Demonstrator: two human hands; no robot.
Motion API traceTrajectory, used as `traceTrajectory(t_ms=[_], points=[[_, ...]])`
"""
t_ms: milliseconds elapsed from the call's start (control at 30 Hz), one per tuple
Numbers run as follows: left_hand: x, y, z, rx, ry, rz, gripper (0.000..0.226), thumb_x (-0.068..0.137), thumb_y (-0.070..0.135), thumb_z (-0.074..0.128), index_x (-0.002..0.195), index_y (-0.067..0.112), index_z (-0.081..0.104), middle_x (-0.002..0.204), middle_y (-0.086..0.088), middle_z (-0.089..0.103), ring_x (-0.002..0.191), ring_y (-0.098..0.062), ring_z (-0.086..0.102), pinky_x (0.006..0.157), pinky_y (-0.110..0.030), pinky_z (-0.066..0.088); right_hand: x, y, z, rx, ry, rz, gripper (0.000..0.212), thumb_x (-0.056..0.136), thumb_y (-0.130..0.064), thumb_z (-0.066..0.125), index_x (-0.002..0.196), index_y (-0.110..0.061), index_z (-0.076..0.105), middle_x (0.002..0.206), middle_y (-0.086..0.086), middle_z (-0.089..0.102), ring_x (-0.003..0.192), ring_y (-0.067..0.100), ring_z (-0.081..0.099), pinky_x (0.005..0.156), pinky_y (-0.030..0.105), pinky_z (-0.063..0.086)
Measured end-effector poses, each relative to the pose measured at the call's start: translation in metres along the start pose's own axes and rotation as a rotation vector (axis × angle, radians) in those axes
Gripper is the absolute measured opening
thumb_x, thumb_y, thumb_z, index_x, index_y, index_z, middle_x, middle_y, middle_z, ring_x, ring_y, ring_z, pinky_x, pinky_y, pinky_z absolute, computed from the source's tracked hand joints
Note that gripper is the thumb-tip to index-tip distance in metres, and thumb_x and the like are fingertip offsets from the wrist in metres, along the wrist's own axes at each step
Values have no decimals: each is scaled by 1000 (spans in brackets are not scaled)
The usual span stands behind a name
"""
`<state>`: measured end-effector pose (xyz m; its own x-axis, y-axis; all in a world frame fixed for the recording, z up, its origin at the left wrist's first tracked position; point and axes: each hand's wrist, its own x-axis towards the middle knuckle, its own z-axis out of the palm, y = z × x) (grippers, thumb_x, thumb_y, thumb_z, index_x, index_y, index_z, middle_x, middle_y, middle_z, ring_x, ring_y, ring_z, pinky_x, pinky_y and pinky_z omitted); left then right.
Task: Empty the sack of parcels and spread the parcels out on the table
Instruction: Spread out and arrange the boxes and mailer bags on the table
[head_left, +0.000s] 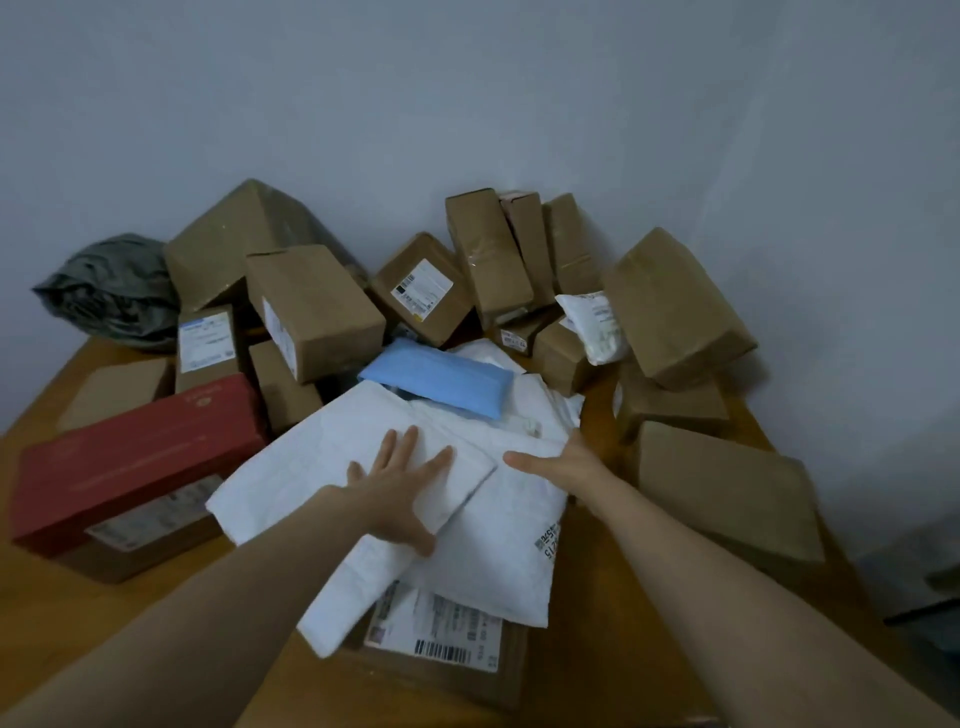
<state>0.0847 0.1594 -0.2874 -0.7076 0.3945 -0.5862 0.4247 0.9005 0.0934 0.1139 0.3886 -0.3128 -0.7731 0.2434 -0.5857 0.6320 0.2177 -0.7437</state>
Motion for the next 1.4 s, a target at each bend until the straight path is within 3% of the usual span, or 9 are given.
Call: traceTrajectory(t_ms=[333,467,567,800,933,1033,1133,1267,1400], points=[[-19,-6,-5,-296,182,-191,128,60,86,53,146,33,-25,156,-6,-29,144,-27,-24,112,-66,3,-7,-72,97,-115,-176,-50,25,93,-18,44,107,-2,57,115,22,62,102,34,60,90,40,52],[-35,-33,8,-125,145,-255,122,64,77,62,151,28,-8,157,-5,2,146,-28,-4,109,-67,10,-19,-76,126,-646,-266,-189,34,92,-18,42,119,-7,60,127,14,56,115,30,53,95,32,43],[-44,-51,25,-41,27,-320,107,71,60,68,151,30,4,150,-5,14,143,-27,8,107,-67,17,-6,-66,110,-622,-191,-323,40,88,-13,42,122,-17,63,133,8,54,123,27,48,105,36,40],[-17,-35,9,-177,286,-238,69,82,55,54,140,24,34,148,-8,23,138,-27,24,113,-54,20,28,-41,63,-1221,-268,-528,53,97,-45,36,145,-52,14,159,-5,-16,144,28,-19,112,57,-8],[19,-8,-4,-233,246,-181,73,87,57,47,149,34,15,157,-6,10,145,-30,10,114,-55,17,44,-29,43,-1353,-327,-343,51,92,-65,24,136,-47,41,158,-6,14,146,30,-6,105,67,-14],[48,1,-3,-215,213,-168,79,88,63,41,151,37,0,161,0,-8,147,-27,-7,116,-57,11,48,-26,13,-1256,-243,-363,52,94,-59,27,110,-28,65,127,5,57,127,27,44,109,54,17],[72,20,-5,-191,192,-154,81,89,65,40,151,36,-4,160,1,-15,146,-23,-19,116,-57,8,59,-36,-13,-1038,17,-571,39,97,-42,37,76,-16,57,91,8,63,93,26,58,76,32,35],[101,33,-18,-95,222,-209,81,87,70,35,148,42,-11,158,1,-21,144,-23,-26,114,-61,-2,106,-57,-33,-894,27,-540,42,95,-44,42,135,-31,45,147,7,31,129,29,37,104,41,36],[119,11,-21,-25,154,-285,79,84,71,39,146,50,-5,160,2,-12,146,-29,-16,112,-66,1,147,-67,-26,-868,-196,-414,58,91,-56,46,144,-43,29,159,-2,3,144,29,13,115,42,19]])
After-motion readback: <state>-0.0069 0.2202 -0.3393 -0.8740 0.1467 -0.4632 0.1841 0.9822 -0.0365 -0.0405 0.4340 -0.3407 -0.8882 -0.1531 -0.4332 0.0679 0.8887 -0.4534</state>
